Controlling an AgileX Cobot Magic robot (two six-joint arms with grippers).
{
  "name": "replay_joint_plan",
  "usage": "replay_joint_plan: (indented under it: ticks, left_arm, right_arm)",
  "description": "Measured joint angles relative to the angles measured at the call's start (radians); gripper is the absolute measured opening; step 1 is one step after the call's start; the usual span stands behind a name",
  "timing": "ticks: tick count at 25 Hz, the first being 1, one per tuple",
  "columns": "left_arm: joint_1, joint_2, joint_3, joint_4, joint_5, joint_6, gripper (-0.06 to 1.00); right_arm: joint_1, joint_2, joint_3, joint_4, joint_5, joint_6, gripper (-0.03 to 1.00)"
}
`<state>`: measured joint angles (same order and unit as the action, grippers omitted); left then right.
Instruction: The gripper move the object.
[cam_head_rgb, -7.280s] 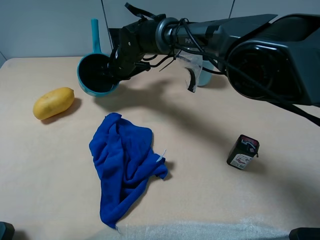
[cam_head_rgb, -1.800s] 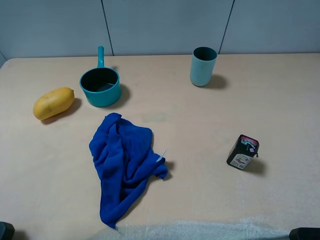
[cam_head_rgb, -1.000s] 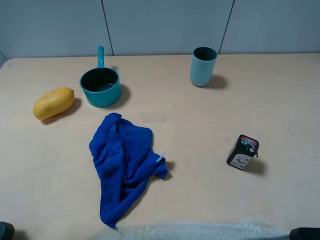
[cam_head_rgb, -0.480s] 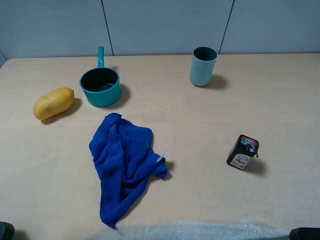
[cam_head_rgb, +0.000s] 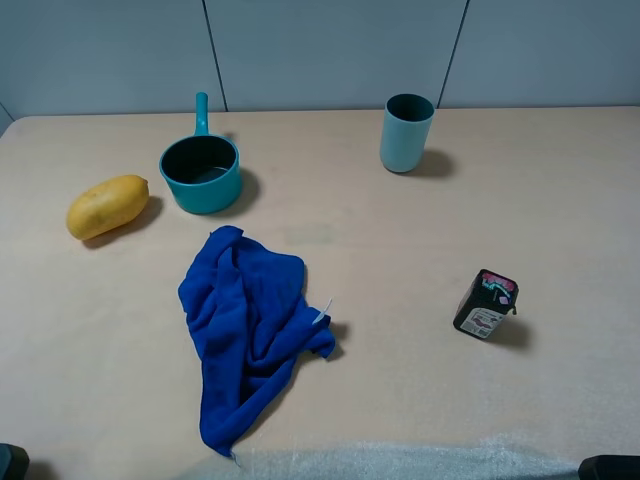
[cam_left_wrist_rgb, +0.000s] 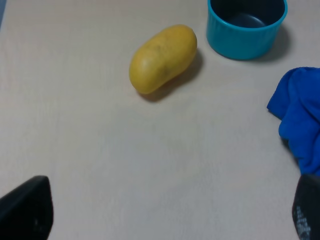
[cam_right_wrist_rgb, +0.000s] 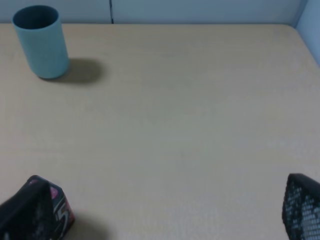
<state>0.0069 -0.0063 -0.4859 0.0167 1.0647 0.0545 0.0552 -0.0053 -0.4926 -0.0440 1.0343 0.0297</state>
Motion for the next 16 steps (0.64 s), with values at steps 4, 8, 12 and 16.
replay_joint_plan:
  ticks: [4,8,12,16]
  left_arm:
    - [0.000,0.000,0.000,0.000,0.000,0.000,0.97]
    - [0.000,0.000,0.000,0.000,0.000,0.000,0.97]
    - [0.000,0.000,0.000,0.000,0.000,0.000,0.97]
    - [0.000,0.000,0.000,0.000,0.000,0.000,0.97]
  right_arm:
    - [0.000,0.000,0.000,0.000,0.000,0.000,0.69]
    - [0.000,0.000,0.000,0.000,0.000,-0.001,0.69]
    - [0.000,0.000,0.000,0.001,0.000,-0.001,0.69]
    - [0.000,0.000,0.000,0.001,0.000,-0.001,0.69]
